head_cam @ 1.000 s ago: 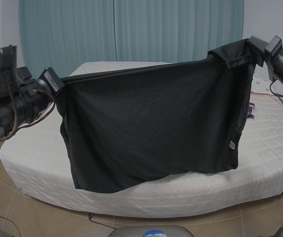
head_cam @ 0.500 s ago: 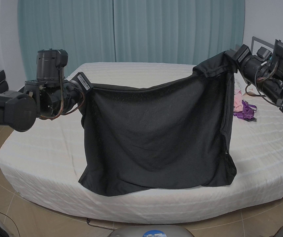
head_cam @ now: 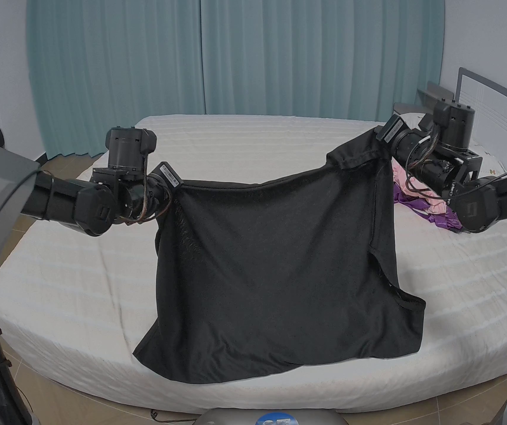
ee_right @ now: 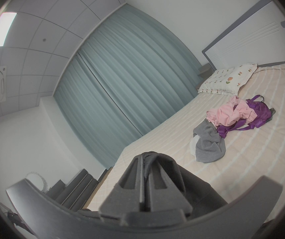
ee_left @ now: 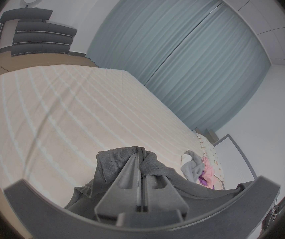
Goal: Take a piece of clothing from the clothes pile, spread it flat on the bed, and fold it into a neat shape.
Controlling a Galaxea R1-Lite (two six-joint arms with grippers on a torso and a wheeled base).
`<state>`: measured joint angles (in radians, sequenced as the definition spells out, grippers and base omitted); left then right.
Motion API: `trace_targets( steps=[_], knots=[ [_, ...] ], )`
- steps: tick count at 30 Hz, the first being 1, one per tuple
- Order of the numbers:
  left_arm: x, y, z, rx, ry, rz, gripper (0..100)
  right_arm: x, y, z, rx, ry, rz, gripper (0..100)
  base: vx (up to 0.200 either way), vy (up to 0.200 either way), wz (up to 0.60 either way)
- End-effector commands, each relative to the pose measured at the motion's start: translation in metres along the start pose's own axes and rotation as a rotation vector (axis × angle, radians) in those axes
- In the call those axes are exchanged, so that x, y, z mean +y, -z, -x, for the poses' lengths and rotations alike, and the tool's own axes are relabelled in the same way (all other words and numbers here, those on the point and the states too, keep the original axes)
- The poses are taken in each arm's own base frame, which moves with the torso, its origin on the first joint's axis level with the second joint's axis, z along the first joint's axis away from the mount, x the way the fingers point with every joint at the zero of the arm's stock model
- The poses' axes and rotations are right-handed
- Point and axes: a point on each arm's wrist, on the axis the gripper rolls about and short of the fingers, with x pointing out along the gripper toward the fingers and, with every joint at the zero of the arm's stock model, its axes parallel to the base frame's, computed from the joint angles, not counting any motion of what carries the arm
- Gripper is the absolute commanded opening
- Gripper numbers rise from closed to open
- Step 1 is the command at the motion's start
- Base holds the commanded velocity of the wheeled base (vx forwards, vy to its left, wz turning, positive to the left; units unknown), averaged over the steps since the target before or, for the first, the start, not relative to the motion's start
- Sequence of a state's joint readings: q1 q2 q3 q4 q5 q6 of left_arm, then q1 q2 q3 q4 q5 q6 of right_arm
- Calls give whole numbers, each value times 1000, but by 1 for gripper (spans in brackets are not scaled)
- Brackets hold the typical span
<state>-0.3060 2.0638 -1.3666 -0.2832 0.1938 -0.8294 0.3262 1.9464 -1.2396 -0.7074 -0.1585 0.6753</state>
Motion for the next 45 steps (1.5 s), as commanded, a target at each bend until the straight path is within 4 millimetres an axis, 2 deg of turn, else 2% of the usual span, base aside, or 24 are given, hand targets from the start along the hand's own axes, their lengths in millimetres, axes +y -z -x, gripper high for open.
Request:
trace_targets(
  steps=[1, 4, 8, 9, 10, 12, 14, 15, 17, 18, 21, 24, 29, 30, 33, 37, 40, 45],
  knots=[
    [20, 26, -49, 47, -58, -1, 0, -27, 40, -35, 50, 74, 15, 0, 0, 0, 0],
    [21, 30, -70, 28, -43, 6, 0, -42, 53, -52, 30, 113, 19, 0, 0, 0, 0],
    [23, 36, -85, 25, -40, 7, 0, -54, 64, -65, 27, 142, 20, 0, 0, 0, 0],
    [27, 42, -94, 31, -47, 7, 0, -63, 72, -70, 41, 161, 24, 0, 0, 0, 0],
    [27, 42, -94, 31, -47, 7, 0, -64, 72, -71, 41, 163, 24, 0, 0, 0, 0],
    [35, 53, -108, 45, -64, 4, 0, -77, 88, -80, 64, 185, 28, 0, 0, 0, 0],
    [38, 58, -115, 50, -70, 13, 0, -89, 95, -88, 67, 203, 30, 0, 0, 0, 0],
    [40, 60, -118, 51, -73, 21, 0, -93, 100, -91, 72, 209, 30, 100, 0, 0, 0],
    [40, 60, -119, 51, -73, 24, 0, -95, 101, -92, 73, 212, 30, 100, 0, 0, 0],
    [45, 67, -129, 60, -79, 45, 100, -108, 116, -99, 95, 232, 32, 100, 0, 0, 0],
    [56, 82, -143, 74, -105, 38, 100, -123, 137, -105, 127, 258, 34, 100, 0, 0, 0],
    [62, 88, -150, 69, -123, 33, 100, -129, 139, -108, 119, 269, 26, 100, 0, 0, 0],
    [66, 72, -152, -9, -157, 48, 100, -130, 118, -112, 6, 264, -16, 100, 0, 0, 0],
    [64, 61, -155, -71, -169, 59, 100, -132, 113, -112, -19, 265, -21, 100, 0, 0, 0],
    [65, 47, -156, -131, -180, 77, 100, -134, 107, -114, -57, 261, -28, 100, 0, 0, 0],
    [72, 45, -155, -117, -209, 71, 100, -141, 114, -111, -35, 285, -18, 100, 0, 0, 0],
    [80, 53, -153, -78, -234, 54, 100, -144, 118, -105, -3, 295, -14, 100, 0, 0, 0],
    [84, 56, -128, 79, -179, 7, 100, -142, 122, -87, 79, 288, -9, 100, 0, 0, 0]
  ],
)
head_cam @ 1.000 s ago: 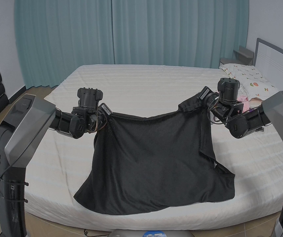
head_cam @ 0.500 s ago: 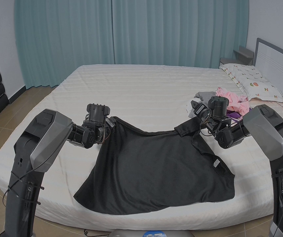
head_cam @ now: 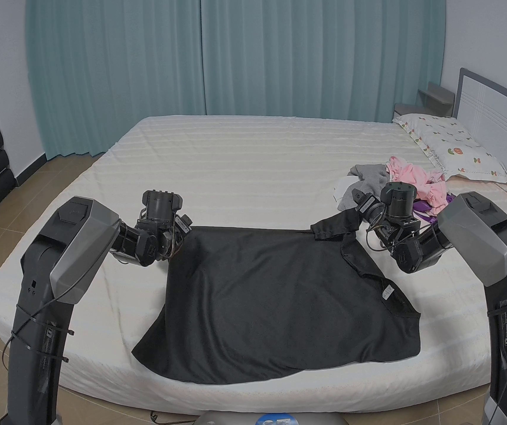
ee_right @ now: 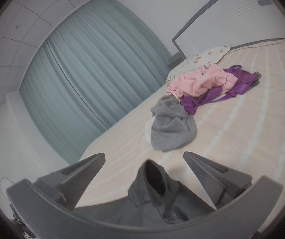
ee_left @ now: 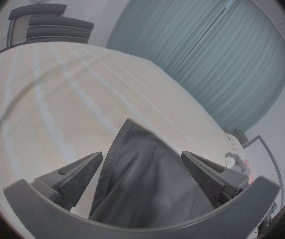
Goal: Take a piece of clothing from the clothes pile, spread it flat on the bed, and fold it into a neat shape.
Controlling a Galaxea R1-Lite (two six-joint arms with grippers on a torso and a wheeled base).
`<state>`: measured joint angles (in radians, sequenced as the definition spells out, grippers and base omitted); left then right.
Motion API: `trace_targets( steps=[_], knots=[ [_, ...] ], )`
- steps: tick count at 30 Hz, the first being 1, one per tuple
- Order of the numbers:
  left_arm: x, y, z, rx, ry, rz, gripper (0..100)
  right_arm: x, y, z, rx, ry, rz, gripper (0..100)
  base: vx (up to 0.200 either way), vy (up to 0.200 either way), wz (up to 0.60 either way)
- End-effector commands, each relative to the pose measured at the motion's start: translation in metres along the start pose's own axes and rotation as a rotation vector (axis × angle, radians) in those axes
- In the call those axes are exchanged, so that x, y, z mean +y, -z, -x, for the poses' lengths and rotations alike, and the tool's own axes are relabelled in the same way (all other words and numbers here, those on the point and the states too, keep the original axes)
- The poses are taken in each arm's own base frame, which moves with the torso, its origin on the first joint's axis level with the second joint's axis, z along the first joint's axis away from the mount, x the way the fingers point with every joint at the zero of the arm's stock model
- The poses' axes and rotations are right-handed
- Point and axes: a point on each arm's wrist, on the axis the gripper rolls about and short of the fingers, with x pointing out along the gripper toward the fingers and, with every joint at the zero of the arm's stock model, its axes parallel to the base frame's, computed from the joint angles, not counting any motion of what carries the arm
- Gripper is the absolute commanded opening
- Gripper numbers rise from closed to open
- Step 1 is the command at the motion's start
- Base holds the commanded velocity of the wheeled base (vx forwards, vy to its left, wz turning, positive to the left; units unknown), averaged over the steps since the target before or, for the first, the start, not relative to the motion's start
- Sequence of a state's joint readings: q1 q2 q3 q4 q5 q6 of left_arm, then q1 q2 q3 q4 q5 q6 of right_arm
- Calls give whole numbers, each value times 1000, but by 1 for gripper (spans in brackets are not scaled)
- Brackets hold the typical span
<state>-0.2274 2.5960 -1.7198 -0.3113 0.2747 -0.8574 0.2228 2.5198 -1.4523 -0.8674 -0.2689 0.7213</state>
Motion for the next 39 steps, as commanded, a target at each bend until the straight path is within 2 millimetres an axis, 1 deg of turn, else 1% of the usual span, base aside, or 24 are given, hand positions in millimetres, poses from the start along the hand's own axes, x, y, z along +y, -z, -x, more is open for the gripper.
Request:
trace_targets(
  steps=[1, 5, 6, 7, 8, 9, 11, 14, 15, 16, 17, 18, 19, 20, 22, 23, 28, 34, 35, 38, 39],
  knots=[
    [4, -6, 26, 92, 41, -27, 100, -1, 0, 20, 74, -7, 15, 100, 0, 0, 0],
    [3, -21, 38, 75, 49, 35, 100, -4, -2, 38, 152, -31, 22, 100, 0, 0, 0],
    [4, -25, 44, 81, 47, 63, 100, -5, -2, 43, 173, -39, 23, 100, 0, 0, 0],
    [4, -25, 44, 81, 47, 63, 100, -5, -2, 43, 173, -39, 23, 100, 0, 0, 0],
    [8, -28, 51, 89, 43, 81, 100, -7, -1, 47, 193, -43, 25, 100, 0, 0, 0],
    [12, -29, 63, 128, 50, 87, 100, -7, 0, 52, 214, -46, 21, 100, 0, 0, 0],
    [18, -27, 76, 166, 41, 93, 100, -8, 2, 55, 230, -43, 21, 100, 0, 0, 0],
    [26, -26, 96, 195, 23, 147, 100, -7, 14, 61, 270, -42, 23, 100, 0, 0, 0],
    [26, -26, 96, 195, 23, 147, 100, -7, 14, 61, 270, -42, 23, 100, 0, 0, 0],
    [31, -25, 107, 225, 14, 200, 100, -5, 23, 63, 298, -38, 30, 100, 0, 0, 0],
    [34, -23, 112, 245, 12, 217, 100, -5, 27, 64, 311, -33, 32, 100, 0, 0, 0],
    [34, -23, 112, 245, 12, 217, 100, -5, 27, 64, 311, -33, 32, 100, 0, 0, 0],
    [40, -20, 122, 285, 13, 238, 100, -4, 36, 64, 345, -17, 16, 100, 0, 0, 0],
    [44, -19, 125, 296, 13, 249, 100, -2, 39, 65, 358, -16, 5, 100, 0, 0, 0],
    [47, -18, 127, 300, 18, 264, 100, -1, 42, 66, 376, -15, -2, 100, 0, 0, 0],
    [52, -14, 129, 290, 35, 309, 100, -2, 52, 66, 417, 0, -8, 100, 0, 0, 0],
    [58, -9, 129, 269, 72, 380, 100, -7, 68, 61, 451, 20, 2, 100, 0, 0, 0],
    [61, -6, 129, 271, 75, 384, 100, -16, 77, 52, 474, 72, 12, 100, 0, 0, 0],
    [63, -5, 129, 272, 70, 384, 100, -18, 80, 47, 472, 78, 13, 100, 0, 0, 0],
    [64, -4, 128, 275, 66, 384, 100, -21, 82, 41, 461, 85, 13, 100, 0, 0, 0],
    [65, -3, 128, 277, 62, 385, 100, -24, 79, 36, 443, 92, 15, 100, 0, 0, 0]
  ],
)
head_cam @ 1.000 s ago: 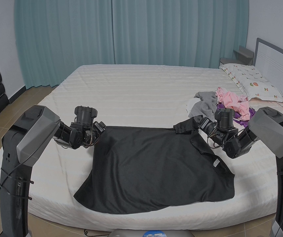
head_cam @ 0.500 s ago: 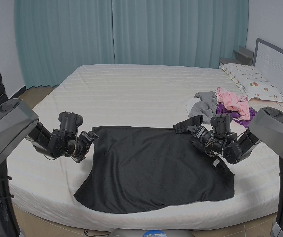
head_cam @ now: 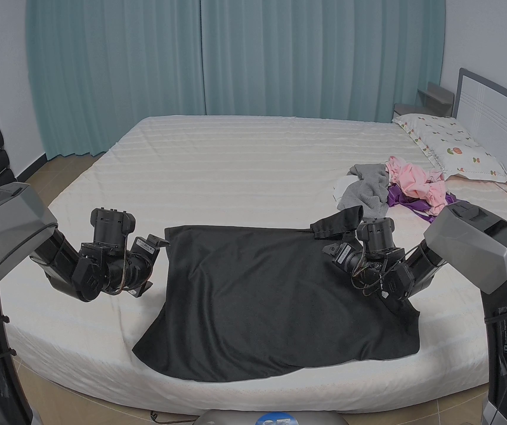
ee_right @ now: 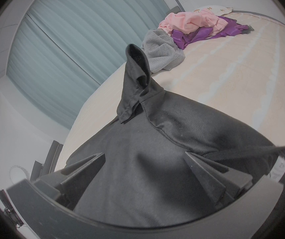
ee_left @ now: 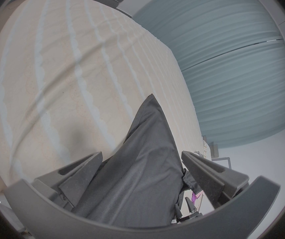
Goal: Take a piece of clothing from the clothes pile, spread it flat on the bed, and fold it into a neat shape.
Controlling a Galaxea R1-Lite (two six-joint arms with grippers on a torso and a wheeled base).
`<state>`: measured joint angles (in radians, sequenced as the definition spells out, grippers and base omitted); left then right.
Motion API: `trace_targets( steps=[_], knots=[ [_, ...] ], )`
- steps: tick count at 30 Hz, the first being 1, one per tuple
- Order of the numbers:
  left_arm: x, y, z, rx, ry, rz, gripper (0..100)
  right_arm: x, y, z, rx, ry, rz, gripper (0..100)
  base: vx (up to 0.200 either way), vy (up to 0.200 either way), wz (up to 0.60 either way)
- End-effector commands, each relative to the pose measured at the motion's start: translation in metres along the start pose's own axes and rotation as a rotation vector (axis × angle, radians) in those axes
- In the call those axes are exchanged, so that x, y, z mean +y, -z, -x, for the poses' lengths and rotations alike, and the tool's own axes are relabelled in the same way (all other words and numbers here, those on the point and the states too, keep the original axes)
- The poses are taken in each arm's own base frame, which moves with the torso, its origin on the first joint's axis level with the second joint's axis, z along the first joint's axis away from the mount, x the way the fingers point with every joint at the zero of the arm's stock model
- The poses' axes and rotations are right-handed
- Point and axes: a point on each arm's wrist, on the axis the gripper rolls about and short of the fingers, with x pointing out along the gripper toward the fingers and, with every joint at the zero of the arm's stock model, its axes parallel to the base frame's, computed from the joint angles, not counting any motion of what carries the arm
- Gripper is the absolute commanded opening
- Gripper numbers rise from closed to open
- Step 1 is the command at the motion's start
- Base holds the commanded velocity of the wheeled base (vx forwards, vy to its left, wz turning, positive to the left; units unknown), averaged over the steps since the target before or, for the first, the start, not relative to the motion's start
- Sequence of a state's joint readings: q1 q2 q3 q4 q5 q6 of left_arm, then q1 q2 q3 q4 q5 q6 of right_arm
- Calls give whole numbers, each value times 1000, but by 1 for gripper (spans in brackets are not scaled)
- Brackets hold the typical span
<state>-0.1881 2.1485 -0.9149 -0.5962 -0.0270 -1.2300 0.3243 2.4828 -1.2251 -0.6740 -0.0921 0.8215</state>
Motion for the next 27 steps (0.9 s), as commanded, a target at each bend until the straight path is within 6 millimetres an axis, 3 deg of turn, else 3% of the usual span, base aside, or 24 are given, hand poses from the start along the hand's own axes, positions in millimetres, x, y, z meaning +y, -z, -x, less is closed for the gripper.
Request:
trace_targets(
  steps=[1, 2, 7, 9, 12, 15, 22, 27],
  knots=[
    [5, 1, 0, 5, -15, 1, 100, -12, -6, -18, -38, 33, -5, 100, 0, 0, 0],
    [5, 1, 0, 5, -15, 1, 100, -12, -6, -18, -38, 33, -5, 100, 0, 0, 0],
    [6, 2, 1, 7, -21, 0, 100, -29, -50, -20, -168, 72, -11, 100, 0, 0, 0],
    [7, 2, 1, 6, -21, 0, 100, -34, -56, -21, -187, 83, -10, 100, 0, 0, 0],
    [7, 2, 0, 7, -24, 0, 100, -55, -82, -20, -248, 123, -32, 100, 0, 0, 0],
    [8, 2, 1, 6, -26, 1, 100, -65, -96, -17, -275, 133, -57, 100, 0, 0, 0],
    [10, 3, 2, 7, -34, -5, 100, -60, -111, 2, -301, 99, -115, 100, 0, 0, 0],
    [13, 6, 5, 16, -46, -17, 100, -43, -109, 43, -194, -18, -148, 100, 0, 0, 0]
  ],
)
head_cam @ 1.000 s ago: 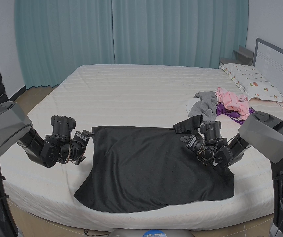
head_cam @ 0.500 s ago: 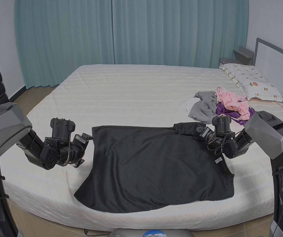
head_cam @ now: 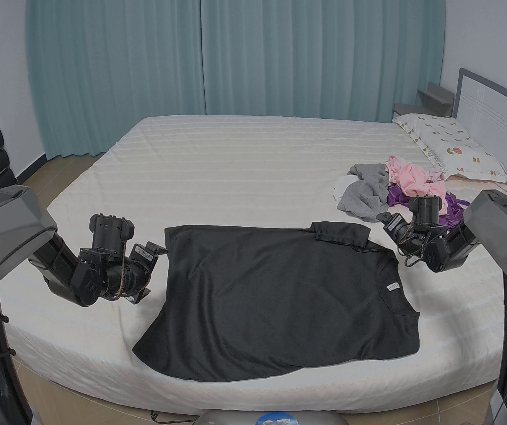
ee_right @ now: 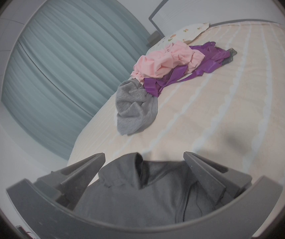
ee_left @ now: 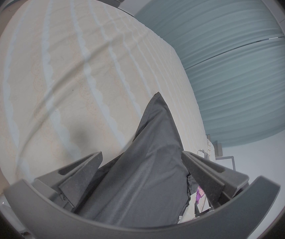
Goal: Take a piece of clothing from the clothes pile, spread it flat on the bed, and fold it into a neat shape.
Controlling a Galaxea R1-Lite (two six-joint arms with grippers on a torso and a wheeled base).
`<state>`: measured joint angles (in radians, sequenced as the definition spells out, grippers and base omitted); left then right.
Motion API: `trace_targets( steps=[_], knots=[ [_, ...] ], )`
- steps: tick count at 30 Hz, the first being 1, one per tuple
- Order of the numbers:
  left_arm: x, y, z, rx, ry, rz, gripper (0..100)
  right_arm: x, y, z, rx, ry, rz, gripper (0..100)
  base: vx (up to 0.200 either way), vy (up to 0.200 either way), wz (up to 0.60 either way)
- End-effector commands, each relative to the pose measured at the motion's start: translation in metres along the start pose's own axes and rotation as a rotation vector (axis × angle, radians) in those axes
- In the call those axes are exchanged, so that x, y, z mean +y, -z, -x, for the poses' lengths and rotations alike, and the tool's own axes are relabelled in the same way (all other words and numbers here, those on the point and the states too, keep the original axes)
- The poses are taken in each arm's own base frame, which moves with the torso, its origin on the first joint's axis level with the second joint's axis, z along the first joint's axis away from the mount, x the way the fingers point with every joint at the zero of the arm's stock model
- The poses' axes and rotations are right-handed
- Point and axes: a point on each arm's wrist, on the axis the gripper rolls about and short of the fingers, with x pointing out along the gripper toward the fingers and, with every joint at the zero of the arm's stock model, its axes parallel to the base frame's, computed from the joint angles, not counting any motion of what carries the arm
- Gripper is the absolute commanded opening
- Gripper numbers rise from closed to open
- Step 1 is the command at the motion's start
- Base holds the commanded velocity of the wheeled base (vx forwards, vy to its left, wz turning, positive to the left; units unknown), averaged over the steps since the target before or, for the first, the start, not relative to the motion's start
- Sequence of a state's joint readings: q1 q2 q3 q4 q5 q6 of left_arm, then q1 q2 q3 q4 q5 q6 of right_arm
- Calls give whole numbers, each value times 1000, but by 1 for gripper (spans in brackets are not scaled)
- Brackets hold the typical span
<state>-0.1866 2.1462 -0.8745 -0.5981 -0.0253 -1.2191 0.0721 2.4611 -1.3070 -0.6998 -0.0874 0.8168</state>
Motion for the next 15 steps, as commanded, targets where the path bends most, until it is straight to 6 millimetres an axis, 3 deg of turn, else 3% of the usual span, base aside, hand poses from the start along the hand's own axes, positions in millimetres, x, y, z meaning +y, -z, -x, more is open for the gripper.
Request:
trace_targets(
  steps=[1, 8, 9, 15],
  knots=[
    [5, 3, 3, 8, -15, -8, 100, 17, -11, 42, 58, -78, -24, 100, 0, 0, 0],
    [10, 5, 5, 13, -33, -24, 100, 4, 6, 75, 102, -81, -20, 100, 0, 0, 0],
    [12, 7, 6, 16, -43, -38, 100, -2, 13, 93, 118, -112, -36, 100, 0, 0, 0],
    [14, 9, 9, 22, -47, -45, 100, -11, 32, 129, 182, -159, -46, 100, 0, 0, 0]
  ],
)
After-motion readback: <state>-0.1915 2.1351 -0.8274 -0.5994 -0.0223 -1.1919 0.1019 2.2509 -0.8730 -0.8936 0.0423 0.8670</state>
